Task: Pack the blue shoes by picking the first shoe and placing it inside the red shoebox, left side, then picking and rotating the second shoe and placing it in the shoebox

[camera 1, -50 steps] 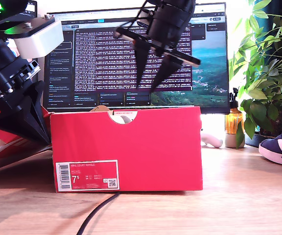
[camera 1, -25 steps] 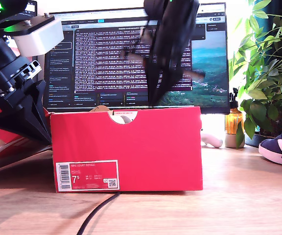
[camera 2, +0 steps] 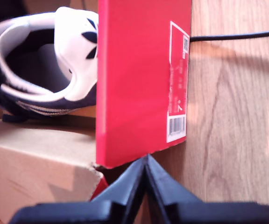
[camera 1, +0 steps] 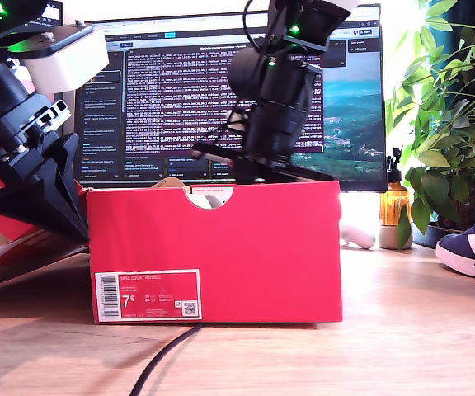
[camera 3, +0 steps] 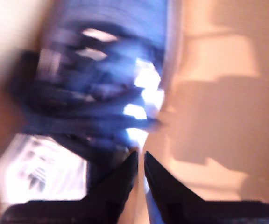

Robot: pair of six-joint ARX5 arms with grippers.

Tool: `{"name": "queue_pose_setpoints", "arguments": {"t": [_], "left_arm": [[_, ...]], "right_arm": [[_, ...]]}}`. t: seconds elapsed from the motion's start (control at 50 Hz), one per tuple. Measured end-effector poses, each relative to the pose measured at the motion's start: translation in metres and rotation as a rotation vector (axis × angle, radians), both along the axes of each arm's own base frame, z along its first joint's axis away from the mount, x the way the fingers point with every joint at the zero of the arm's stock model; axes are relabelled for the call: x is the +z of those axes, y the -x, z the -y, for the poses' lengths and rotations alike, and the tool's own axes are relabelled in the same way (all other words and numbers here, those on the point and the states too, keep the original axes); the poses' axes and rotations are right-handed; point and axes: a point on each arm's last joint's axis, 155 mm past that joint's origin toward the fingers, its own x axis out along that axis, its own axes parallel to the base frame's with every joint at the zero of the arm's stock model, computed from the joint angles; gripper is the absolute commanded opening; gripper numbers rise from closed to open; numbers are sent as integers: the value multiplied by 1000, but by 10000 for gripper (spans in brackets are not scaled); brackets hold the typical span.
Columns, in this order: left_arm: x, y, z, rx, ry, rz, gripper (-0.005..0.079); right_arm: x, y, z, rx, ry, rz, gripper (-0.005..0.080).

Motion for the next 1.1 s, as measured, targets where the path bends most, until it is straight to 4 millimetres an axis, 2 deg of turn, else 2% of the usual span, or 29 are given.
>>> {"name": "queue_pose_setpoints", "arguments": {"t": [0.2, 0.36, 0.46, 0.8, 0.96, 1.1], "left_arm": [[-1, 0, -1, 3, -5, -2, -19], [-1, 0, -1, 3, -5, -2, -19], [-1, 0, -1, 2, -4, -2, -19], [-1, 0, -1, 3, -4, -1, -19], [-1, 0, -1, 3, -4, -1, -19], [-1, 0, -1, 3, -5, -1, -19]], "right_arm": [[4, 3, -15, 16, -25, 19, -11], [0, 6, -9, 6, 7, 6, -11], [-6, 17, 1, 2, 48, -44, -11], [-3, 29, -15, -2, -56, -125, -11], [-6, 26, -9, 1, -3, -92, -11], [-2, 19, -17, 9, -16, -45, -11]]}}
